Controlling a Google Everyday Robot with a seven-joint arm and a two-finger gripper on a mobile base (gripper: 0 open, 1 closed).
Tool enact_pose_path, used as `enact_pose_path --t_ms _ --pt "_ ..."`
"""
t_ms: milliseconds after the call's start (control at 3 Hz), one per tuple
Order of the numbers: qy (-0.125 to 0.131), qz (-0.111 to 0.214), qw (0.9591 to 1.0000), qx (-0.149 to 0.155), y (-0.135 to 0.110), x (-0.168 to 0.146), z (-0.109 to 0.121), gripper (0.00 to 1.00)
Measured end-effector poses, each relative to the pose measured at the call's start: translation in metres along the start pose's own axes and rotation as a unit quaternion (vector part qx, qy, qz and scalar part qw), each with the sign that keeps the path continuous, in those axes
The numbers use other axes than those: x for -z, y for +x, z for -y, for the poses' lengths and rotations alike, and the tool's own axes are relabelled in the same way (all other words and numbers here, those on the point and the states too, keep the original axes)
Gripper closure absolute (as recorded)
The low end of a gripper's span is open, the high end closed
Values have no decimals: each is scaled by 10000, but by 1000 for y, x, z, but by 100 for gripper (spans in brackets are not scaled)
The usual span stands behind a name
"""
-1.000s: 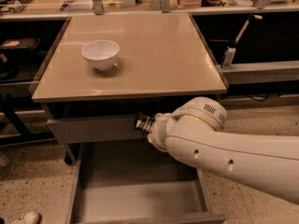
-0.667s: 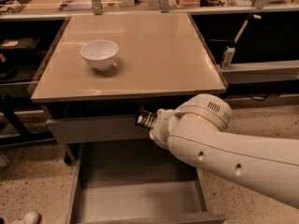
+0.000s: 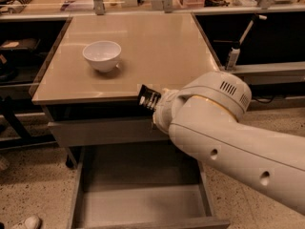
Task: Pick rxbar chocolate from middle drawer and place on counter
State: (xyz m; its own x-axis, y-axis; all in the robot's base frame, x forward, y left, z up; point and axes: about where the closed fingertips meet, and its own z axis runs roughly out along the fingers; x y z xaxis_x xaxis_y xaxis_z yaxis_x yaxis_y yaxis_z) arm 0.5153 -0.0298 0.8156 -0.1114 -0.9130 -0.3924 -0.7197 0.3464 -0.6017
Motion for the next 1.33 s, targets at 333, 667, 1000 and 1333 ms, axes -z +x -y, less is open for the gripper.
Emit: enact_pose_path --t_ms 333,667,1000,1333 --pt "235 44 9996 125 -17 16 27 100" --pt "329 120 9993 106 -29 9 61 100" --pt "177 220 9996 84 -39 -21 87 100" --pt "-54 329 9994 89 -45 -59 102 100"
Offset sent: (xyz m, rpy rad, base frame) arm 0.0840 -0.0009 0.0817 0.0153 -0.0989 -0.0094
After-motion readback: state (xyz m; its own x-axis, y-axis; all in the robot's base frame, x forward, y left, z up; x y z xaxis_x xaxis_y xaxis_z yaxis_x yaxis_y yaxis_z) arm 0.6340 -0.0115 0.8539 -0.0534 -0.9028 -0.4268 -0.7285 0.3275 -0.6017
